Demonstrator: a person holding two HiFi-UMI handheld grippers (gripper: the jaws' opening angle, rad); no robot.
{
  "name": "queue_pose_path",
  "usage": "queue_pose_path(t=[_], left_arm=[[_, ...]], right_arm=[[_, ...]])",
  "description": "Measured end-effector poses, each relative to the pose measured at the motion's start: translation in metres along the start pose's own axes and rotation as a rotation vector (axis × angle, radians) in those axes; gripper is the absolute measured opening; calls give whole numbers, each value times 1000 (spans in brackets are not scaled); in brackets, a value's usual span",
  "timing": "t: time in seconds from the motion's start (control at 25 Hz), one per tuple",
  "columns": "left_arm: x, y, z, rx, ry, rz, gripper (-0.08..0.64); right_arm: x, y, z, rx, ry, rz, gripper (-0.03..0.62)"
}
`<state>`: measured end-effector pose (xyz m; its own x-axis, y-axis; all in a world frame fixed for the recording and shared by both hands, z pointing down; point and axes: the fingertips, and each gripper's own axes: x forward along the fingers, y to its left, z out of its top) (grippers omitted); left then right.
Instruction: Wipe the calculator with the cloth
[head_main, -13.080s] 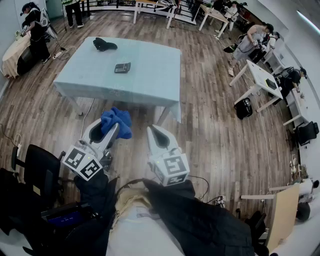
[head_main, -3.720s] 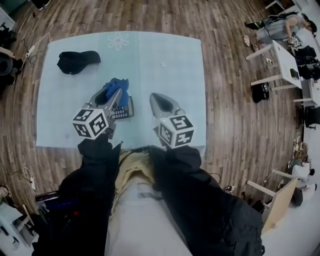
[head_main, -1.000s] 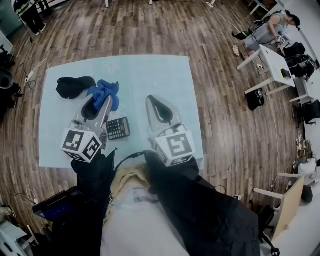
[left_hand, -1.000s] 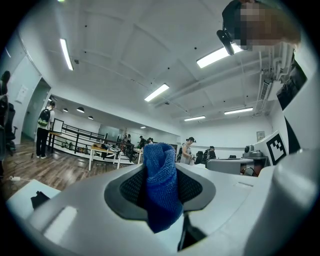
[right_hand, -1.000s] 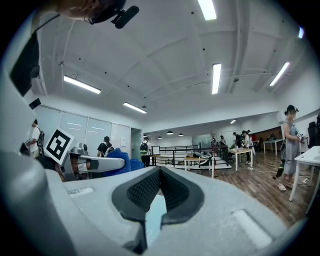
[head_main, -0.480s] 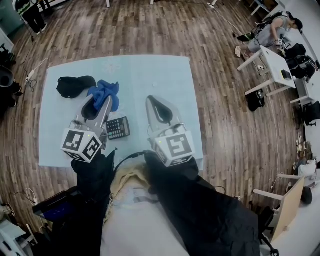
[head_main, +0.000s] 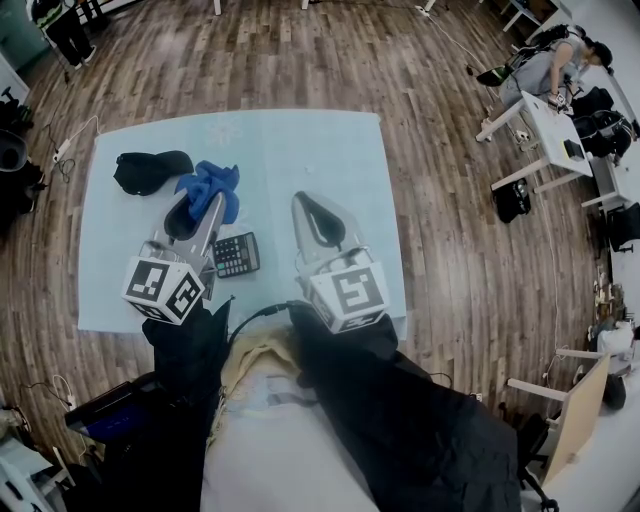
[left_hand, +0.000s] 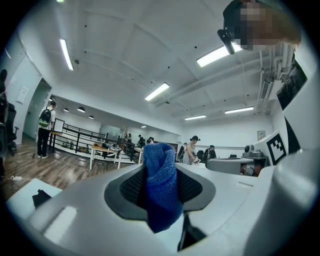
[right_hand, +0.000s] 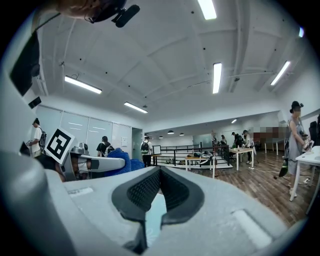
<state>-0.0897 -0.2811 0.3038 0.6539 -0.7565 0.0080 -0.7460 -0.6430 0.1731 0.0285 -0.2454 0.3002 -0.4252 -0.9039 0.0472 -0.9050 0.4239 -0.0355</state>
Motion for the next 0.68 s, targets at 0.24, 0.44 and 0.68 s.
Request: queue_pose_path(t=[0.24,0.44,0.68], left_arm=[[2,0,0,-1,4,-3,143],[1,1,-4,-9,12,-5,143],[4,-1,-7,-12,19,-13,143]], right_arm=[[2,-3,-6,3,3,0,0],[1,-2,-9,8,10,3,0],[1,-3,-13,9,19,2,0]])
